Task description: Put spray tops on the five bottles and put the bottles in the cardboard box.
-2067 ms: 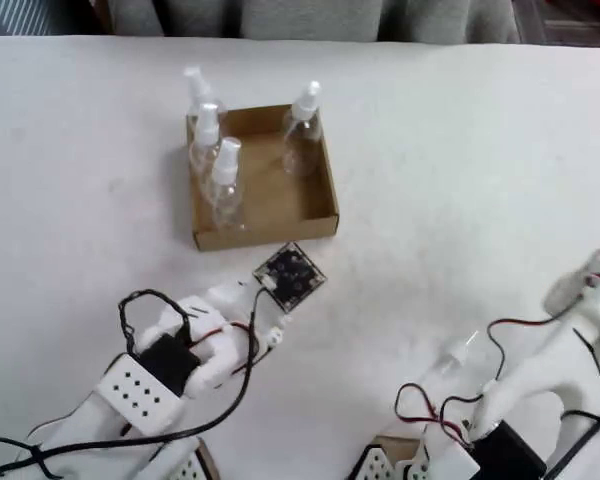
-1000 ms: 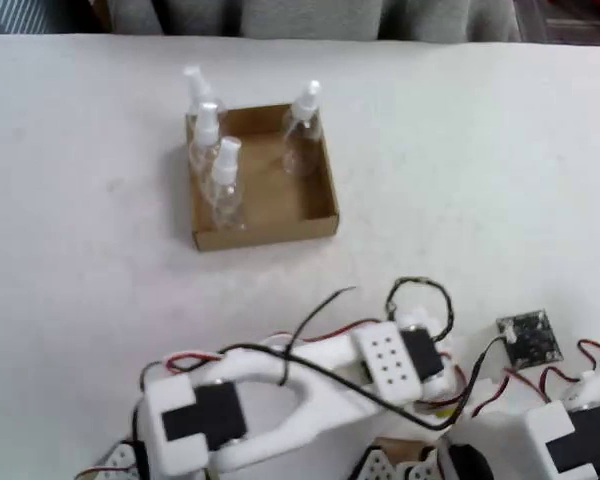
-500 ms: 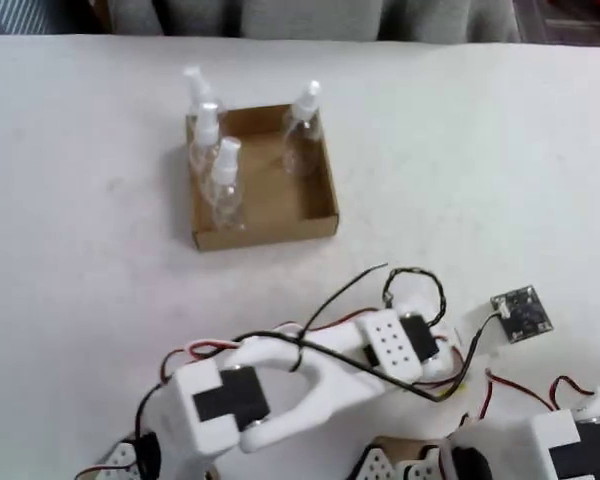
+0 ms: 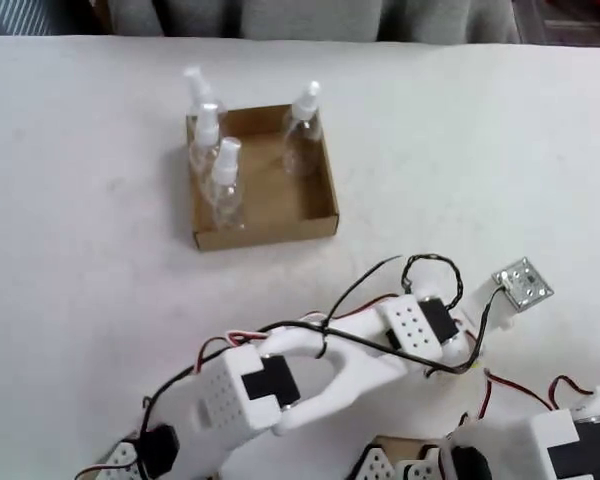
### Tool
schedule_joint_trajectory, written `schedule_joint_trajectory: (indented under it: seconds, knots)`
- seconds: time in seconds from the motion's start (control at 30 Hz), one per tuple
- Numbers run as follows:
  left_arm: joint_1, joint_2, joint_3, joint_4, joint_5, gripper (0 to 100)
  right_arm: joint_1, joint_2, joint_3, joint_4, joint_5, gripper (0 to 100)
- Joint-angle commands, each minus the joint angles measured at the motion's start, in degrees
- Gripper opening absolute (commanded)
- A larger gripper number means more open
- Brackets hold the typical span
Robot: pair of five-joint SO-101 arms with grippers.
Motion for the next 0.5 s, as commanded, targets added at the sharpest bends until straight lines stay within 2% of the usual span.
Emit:
schedule_joint_trajectory:
  seconds: [0.0,0.27,0.47]
  knots:
    - [-0.4,0.0,-4.8,2.4,0.4,3,0.5,-0.5,-0.6,-1.0,0.5,3.1]
    - [-0.7,-1.0,-5.3,9.1,0.4,2,0.5,-0.7,-0.7,-1.0,0.6,3.1]
    - [-5.9,-13.2,-4.7,19.3,0.0,2,0.5,-3.0,-0.8,-0.3,0.6,3.1]
